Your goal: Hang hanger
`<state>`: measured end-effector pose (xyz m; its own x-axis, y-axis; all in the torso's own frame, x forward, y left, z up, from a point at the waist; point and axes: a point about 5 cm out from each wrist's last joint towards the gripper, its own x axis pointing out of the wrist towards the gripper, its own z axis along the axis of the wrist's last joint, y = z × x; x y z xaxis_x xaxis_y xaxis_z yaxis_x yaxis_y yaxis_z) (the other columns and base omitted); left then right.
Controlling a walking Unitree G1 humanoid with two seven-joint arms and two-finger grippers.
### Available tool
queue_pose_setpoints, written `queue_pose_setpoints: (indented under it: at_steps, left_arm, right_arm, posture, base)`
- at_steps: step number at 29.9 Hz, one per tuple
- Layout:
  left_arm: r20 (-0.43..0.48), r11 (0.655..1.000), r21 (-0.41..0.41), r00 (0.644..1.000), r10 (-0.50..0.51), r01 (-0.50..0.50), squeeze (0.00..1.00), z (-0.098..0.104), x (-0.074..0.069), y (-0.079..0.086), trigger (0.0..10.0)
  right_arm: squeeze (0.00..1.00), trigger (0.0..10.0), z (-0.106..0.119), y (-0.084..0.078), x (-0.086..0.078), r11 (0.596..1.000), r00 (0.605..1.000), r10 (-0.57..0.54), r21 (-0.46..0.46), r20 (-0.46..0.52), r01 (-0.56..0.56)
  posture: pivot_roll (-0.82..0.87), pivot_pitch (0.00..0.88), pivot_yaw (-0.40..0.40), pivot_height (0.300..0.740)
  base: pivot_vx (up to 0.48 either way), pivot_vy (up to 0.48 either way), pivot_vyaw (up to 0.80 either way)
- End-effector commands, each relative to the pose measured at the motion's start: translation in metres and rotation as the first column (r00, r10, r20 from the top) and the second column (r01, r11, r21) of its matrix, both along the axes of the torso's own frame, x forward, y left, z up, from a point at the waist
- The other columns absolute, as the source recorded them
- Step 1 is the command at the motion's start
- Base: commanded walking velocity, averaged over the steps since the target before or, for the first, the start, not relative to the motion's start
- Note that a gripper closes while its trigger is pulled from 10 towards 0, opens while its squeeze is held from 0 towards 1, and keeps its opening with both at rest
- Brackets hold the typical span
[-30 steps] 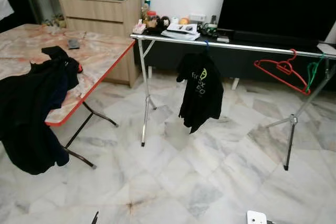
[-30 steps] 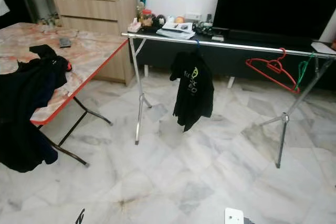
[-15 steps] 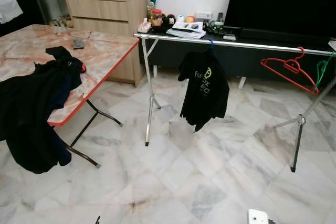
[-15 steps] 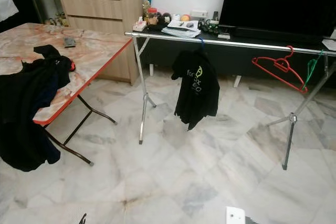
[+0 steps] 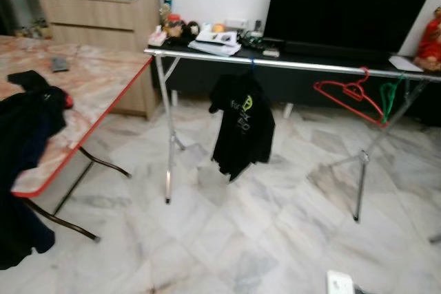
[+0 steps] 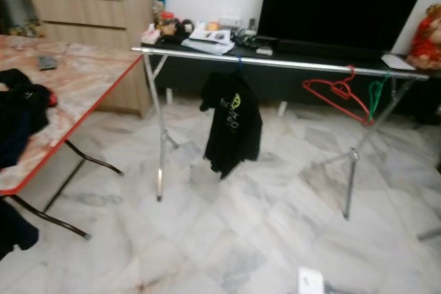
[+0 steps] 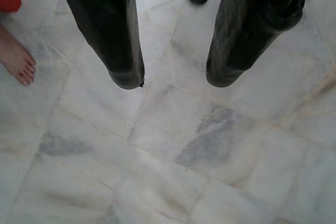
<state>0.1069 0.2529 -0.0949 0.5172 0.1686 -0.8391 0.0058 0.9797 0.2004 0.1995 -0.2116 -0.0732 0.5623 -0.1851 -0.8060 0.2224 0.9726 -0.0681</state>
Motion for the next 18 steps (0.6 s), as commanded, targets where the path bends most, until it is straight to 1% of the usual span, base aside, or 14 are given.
queue_pose_setpoints:
  at_steps: [1, 7, 18]
  left_arm:
    - [-0.004, 1.0, -0.013, 1.0, -0.002, 0.002, 0.0, -0.0014, 0.0001, -0.0047, 10.0]
    - [-0.019, 1.0, -0.01, 1.0, -0.005, 0.005, 0.0, -0.0019, -0.0054, -0.0011, 10.0]
    - [-0.027, 1.0, -0.013, 1.0, -0.009, 0.009, 0.0, -0.0027, -0.0078, -0.0018, 10.0]
  right_arm:
    - [0.0, 10.0, -0.0031, -0.0084, -0.0092, 1.0, 1.0, -0.01, -0.022, -0.026, 0.01]
    - [0.0, 10.0, -0.004, -0.0057, -0.0098, 1.0, 1.0, -0.009, -0.017, -0.029, 0.008]
    - [0.0, 10.0, -0.0042, -0.0054, -0.01, 1.0, 0.999, 0.003, -0.018, -0.032, -0.003]
  posture:
    - [0.12, 0.0, -0.043, 0.74]
    - [0.12, 0.0, -0.043, 0.74]
    - [0.13, 0.0, -0.044, 0.74]
  base:
    - [0.304, 0.0, 0.0]
    - [0.305, 0.0, 0.0]
    - [0.311, 0.0, 0.0]
